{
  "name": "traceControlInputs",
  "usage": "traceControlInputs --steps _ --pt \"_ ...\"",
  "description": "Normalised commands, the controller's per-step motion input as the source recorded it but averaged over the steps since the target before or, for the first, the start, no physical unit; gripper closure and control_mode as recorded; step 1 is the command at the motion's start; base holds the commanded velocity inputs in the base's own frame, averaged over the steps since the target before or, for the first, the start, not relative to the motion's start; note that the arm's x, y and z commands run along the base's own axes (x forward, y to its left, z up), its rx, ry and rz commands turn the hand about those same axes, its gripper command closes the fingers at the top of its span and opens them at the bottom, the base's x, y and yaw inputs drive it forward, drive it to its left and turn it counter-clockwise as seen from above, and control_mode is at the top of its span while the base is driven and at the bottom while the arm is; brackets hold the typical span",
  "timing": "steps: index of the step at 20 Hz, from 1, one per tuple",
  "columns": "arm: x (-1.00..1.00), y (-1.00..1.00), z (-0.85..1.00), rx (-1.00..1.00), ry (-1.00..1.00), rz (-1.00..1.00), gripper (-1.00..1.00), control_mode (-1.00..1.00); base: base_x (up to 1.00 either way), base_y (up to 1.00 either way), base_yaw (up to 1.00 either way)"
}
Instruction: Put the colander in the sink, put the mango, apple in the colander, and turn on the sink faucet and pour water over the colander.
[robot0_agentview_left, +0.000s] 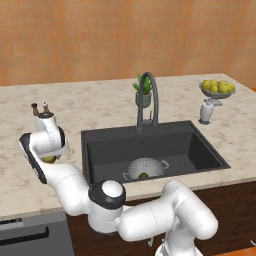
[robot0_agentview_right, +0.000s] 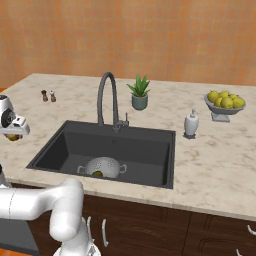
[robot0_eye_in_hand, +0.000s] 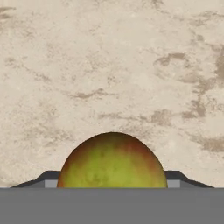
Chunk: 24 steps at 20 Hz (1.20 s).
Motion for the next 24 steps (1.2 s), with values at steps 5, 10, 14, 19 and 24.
traceControlInputs --steps 5,10,14,19,24 --pt "-0.08 -0.86 0.01 0.00 0.03 -0.13 1.00 -1.00 0.00 0.00 0.00" --pt "-0.01 -0.94 0.10 0.00 0.08 -0.13 1.00 -1.00 0.00 0.00 0.00" --pt "0.00 -0.94 0.03 0.00 0.11 -0.15 1.00 -1.00 0.00 0.00 0.00" --pt "0.00 -0.98 0.00 0.00 0.08 -0.18 1.00 -1.00 0.00 0.00 0.00" --pt "0.00 -0.75 0.00 -0.05 0.14 -0.24 1.00 -1.00 0.00 0.00 0.00"
